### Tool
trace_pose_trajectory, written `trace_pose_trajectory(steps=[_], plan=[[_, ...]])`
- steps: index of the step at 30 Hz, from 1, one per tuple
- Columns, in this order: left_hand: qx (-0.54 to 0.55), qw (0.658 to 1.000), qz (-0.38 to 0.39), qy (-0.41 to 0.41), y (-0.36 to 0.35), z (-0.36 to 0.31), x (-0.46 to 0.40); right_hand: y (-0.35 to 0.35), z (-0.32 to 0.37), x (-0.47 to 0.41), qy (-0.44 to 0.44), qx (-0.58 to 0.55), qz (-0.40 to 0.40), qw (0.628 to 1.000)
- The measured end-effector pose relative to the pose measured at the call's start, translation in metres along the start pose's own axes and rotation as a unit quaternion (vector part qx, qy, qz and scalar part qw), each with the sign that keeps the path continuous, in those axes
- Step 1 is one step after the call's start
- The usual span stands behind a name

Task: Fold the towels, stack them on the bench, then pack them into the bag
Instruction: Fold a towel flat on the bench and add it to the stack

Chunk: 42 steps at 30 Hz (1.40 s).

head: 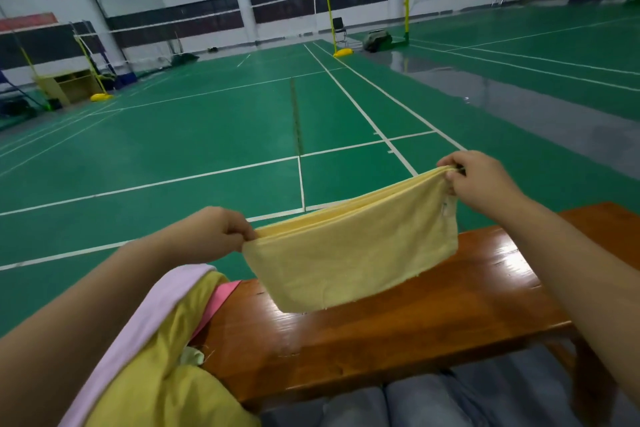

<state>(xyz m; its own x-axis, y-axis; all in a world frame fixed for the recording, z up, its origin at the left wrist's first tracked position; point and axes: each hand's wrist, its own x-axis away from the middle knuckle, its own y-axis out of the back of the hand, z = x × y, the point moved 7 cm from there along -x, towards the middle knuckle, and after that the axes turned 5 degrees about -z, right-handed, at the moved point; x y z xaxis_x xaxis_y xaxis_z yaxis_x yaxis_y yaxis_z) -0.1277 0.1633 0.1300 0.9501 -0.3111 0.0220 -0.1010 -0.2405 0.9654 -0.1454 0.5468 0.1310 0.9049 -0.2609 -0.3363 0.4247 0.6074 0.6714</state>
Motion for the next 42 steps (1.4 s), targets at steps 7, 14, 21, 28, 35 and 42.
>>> trace_pose_trajectory(steps=[7,14,21,28,35,42], plan=[[-0.059,0.992,0.001,-0.107,-0.014,-0.004,0.012,-0.024,-0.020,0.018,-0.027,-0.001,0.069,0.997],[0.251,0.965,-0.065,-0.035,-0.022,0.011,0.034,-0.010,-0.038,0.031,-0.048,-0.155,0.123,0.979],[0.246,0.964,-0.079,0.067,-0.076,0.029,0.026,-0.046,-0.058,0.043,-0.098,-0.210,0.170,0.958],[0.326,0.931,-0.122,0.114,-0.106,0.037,0.038,-0.061,-0.087,0.065,-0.180,-0.358,0.202,0.894],[0.547,0.825,-0.042,0.134,-0.132,0.027,0.049,-0.057,-0.103,0.083,-0.200,-0.404,0.210,0.868],[0.448,0.868,-0.031,0.209,-0.166,0.032,0.010,-0.093,-0.144,0.064,-0.257,-0.296,0.182,0.902]])
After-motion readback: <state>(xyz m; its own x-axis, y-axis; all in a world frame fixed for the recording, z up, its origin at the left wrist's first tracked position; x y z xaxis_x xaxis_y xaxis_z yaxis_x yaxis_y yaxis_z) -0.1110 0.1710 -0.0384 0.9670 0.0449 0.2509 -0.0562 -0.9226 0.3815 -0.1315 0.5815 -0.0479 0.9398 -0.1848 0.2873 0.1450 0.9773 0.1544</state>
